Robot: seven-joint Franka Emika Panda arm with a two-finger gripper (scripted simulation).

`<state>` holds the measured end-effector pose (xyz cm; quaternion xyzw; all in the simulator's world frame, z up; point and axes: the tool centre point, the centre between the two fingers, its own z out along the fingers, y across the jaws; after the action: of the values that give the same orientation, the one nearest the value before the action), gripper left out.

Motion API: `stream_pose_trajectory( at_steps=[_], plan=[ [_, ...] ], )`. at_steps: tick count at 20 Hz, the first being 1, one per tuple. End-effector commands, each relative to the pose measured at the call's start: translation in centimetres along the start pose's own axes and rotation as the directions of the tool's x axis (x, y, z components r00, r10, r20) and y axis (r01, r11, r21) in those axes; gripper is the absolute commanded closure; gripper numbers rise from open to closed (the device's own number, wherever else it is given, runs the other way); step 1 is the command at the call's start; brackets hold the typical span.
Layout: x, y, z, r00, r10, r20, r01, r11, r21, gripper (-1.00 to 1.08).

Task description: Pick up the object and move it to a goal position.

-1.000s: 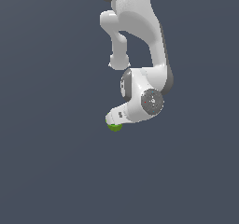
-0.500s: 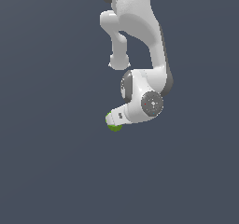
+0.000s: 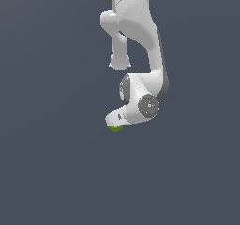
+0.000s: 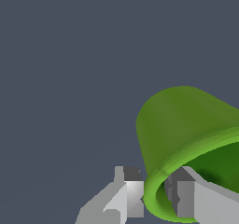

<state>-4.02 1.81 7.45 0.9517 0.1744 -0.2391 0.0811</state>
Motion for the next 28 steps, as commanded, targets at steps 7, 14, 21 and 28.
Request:
stream_pose_trajectory(
  at_steps=[7, 14, 21, 28],
  plan=[
    [0.0, 0.0, 0.0, 1.000, 0.000, -0.001, 0.000, 1.000, 0.000, 1.08],
    [0.2, 0.5, -0.1, 1.000, 0.008, -0.016, -0.008, 1.000, -0.005, 1.08],
    [1.3, 2.6, -0.7, 0.995, 0.048, -0.088, -0.050, 0.998, -0.027, 1.08],
    [2.8, 6.7, -2.0, 0.969, 0.113, -0.221, -0.130, 0.990, -0.060, 1.08]
  ],
)
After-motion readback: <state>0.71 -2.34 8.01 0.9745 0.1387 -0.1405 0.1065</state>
